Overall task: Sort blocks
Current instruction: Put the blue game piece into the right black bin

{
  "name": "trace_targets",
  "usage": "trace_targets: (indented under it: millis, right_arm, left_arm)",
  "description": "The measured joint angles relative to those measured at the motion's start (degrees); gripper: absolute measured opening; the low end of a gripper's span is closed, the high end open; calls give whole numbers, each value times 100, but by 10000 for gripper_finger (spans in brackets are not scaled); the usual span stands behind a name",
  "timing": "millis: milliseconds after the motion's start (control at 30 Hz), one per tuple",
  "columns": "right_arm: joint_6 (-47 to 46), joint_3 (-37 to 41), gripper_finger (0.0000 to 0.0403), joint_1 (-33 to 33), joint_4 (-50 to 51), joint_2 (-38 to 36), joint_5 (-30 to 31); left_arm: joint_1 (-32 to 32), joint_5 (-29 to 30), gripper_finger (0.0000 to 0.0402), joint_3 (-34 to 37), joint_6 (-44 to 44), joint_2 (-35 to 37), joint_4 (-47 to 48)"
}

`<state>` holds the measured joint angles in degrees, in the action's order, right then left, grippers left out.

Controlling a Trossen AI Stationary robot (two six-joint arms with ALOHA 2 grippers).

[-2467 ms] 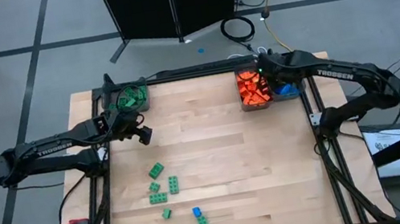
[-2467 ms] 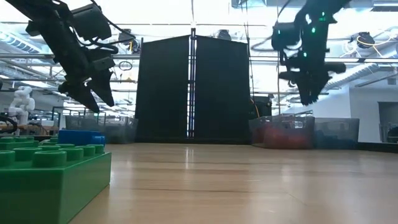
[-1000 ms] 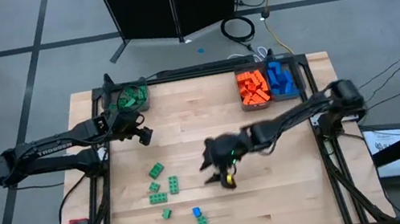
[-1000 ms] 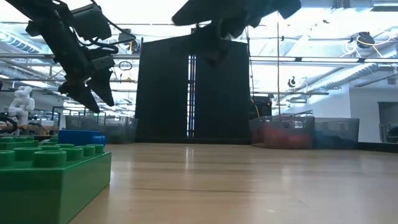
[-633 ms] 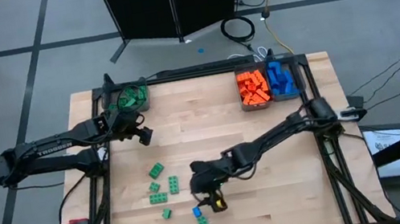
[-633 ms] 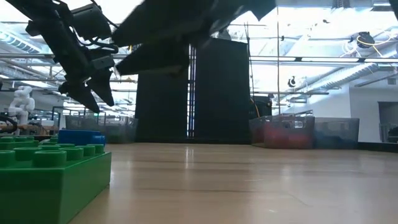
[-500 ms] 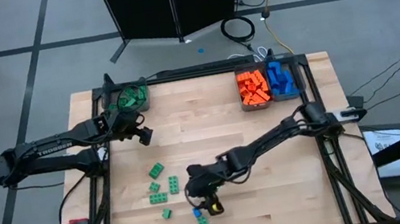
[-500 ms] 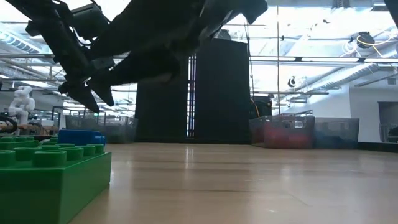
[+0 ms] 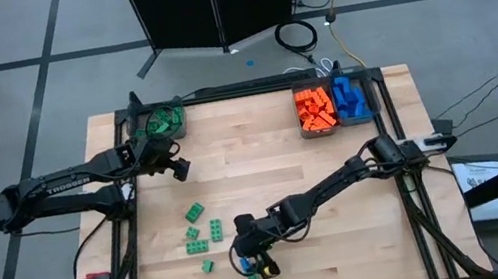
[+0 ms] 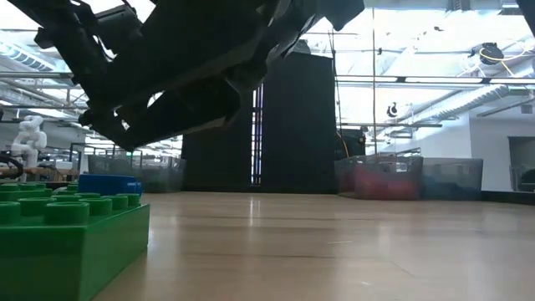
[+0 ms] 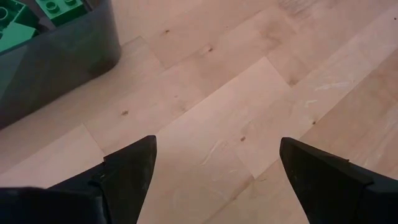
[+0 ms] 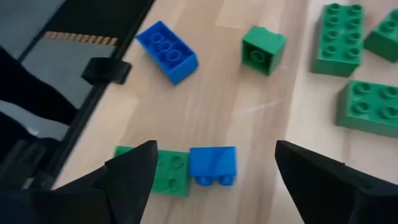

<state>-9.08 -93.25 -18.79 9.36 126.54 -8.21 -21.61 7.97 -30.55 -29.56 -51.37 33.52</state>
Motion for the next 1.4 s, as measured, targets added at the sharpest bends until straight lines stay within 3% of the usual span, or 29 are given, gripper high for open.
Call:
trace_targets:
  millis: [133, 400, 1000, 1133, 1400]
  right_arm:
    - [57, -2, 322, -6, -58, 55, 232]
    - [-395, -1, 322, -25, -163, 291, 197]
    - [-375, 0, 311, -40, -343, 433, 228]
    - [-374, 0, 275, -32, -327, 433, 234]
    - [-330, 2, 149, -34, -342, 433, 227]
  left_arm:
    - [0, 0, 343, 0, -2, 0, 0]
    - [0, 0, 343, 0, -2, 0, 4]
    - [0, 0, 343, 0, -4, 2, -3]
    - [0, 0, 343, 0, -4, 0, -3]
    - [0, 10, 343, 0, -2, 0, -2]
